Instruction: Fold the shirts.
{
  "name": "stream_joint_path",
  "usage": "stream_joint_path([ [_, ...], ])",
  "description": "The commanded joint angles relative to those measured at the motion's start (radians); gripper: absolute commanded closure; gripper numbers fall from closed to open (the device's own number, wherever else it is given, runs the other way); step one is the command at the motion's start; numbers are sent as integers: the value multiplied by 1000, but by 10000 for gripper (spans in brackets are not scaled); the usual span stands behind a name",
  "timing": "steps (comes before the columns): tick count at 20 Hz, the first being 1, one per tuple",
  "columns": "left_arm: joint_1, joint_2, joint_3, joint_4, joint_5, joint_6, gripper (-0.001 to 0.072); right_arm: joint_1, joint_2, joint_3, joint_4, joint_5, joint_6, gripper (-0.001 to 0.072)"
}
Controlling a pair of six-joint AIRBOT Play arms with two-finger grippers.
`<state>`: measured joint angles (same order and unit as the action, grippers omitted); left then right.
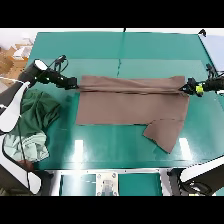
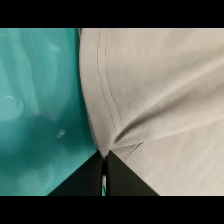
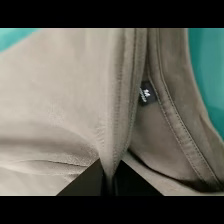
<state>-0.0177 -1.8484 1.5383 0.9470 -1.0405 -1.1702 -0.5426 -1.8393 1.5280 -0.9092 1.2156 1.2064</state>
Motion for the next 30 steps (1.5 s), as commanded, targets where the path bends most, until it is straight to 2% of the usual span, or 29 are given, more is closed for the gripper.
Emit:
stream_joint_path([
  [1,-16,-15,0,5,-26,-11,687,0,0,-19,-36,0,22,694],
  [7,-16,-15,0,29,-95,-36,686,0,0,-19,-45,3,44,689],
  [8,-16,-15,2,27,-107,-46,683,0,0,-16,-45,12,48,605],
  [9,-16,-15,8,26,-124,-57,407,-2,1,-5,-45,33,56,519],
  [10,-15,-14,17,26,-136,-75,156,-7,2,12,-48,63,74,486],
  [11,-15,-14,39,28,-166,-96,162,-15,6,32,-58,101,104,444],
  [15,26,-7,122,48,-375,-209,163,-65,85,35,-195,247,201,444],
  [17,55,14,88,49,-465,-254,163,-95,173,-48,-234,256,201,444],
  [19,72,64,-6,50,-497,-266,164,-140,290,-198,-238,207,201,444],
  [21,72,149,-149,71,-475,-248,164,-212,413,-378,-245,137,200,443],
  [23,72,258,-309,98,-436,-224,164,-309,517,-555,-247,91,198,353],
  [25,72,396,-479,121,-361,-219,164,-398,602,-724,-240,60,168,340],
  [27,71,546,-648,101,-249,-220,163,-451,655,-861,-216,25,109,312],
  [28,71,618,-733,76,-177,-221,163,-453,671,-920,-173,0,109,288],
  [30,63,718,-877,-10,-48,-220,161,-451,687,-1007,-40,-24,35,288],
])
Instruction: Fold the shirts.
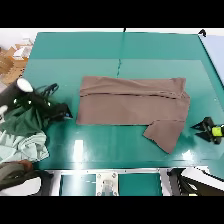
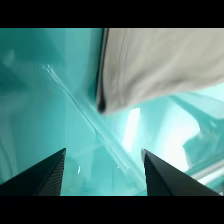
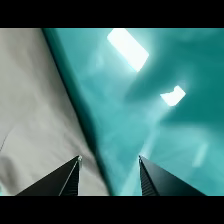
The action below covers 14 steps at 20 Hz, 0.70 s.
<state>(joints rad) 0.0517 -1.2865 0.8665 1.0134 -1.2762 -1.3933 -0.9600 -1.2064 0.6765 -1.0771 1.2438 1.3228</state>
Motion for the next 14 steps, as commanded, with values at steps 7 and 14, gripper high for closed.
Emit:
stream_joint_path([
  [7,-237,168,-419,-391,697,40,161,5,54,-281,206,-105,-130,289],
  [14,-336,53,-416,-612,891,41,162,141,54,-284,206,-126,-130,289],
])
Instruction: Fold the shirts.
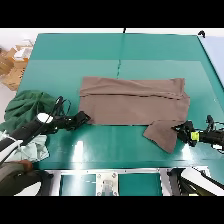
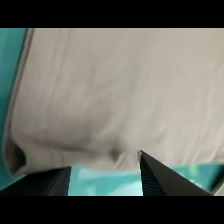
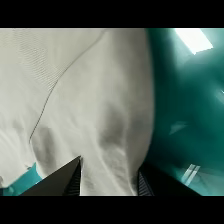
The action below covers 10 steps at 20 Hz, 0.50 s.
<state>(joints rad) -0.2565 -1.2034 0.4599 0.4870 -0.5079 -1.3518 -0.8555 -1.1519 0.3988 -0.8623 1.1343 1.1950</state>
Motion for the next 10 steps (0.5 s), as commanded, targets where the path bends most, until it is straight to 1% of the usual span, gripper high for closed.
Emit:
stream_joint_path([
  [1,-28,-30,-9,-96,125,0,163,37,-1,-6,-10,-14,-3,289],
  [2,-28,-30,-9,-98,124,0,164,36,-1,-7,-11,-10,-3,289],
  [3,-28,-30,-9,-98,124,1,217,36,-1,-7,-13,-5,-2,289],
  [4,-28,-30,-9,-98,124,17,520,36,-1,-7,-13,2,-2,289],
  [5,-28,-30,-9,-101,124,48,682,36,-1,-7,-13,11,-2,289],
  [7,-28,-30,-9,-103,123,75,687,35,-1,-6,-35,42,18,290],
  [9,-28,-30,-9,-103,123,74,687,35,-1,-5,-72,65,49,299],
  [10,-28,-30,-9,-102,120,75,687,35,-1,-5,-89,71,58,356],
])
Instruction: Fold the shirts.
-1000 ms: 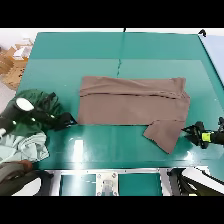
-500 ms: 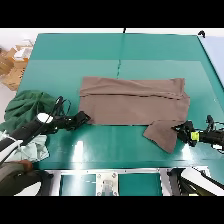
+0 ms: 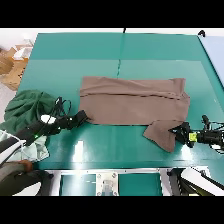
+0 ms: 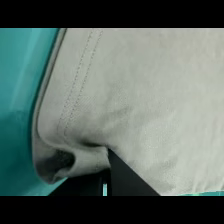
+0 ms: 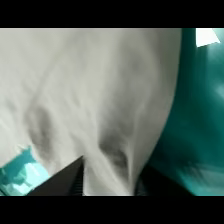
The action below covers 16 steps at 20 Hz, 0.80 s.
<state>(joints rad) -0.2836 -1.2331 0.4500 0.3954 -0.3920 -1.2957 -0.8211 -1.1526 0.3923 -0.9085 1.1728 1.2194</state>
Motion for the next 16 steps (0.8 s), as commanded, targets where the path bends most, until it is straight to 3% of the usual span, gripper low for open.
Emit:
stream_joint_path([
  [1,-1,0,1,-11,-6,20,687,1,0,2,-46,35,33,402],
  [5,-1,6,1,-5,-23,69,688,1,3,31,-42,69,32,692],
  [9,74,103,5,68,-122,65,689,1,51,78,-47,112,77,695],
  [11,126,196,5,267,-221,-58,689,2,91,94,-51,153,117,695],
  [14,163,365,5,656,-346,-321,689,2,176,94,-80,181,175,696],
  [16,163,435,5,803,-420,-406,688,2,235,108,-80,209,196,696],
])
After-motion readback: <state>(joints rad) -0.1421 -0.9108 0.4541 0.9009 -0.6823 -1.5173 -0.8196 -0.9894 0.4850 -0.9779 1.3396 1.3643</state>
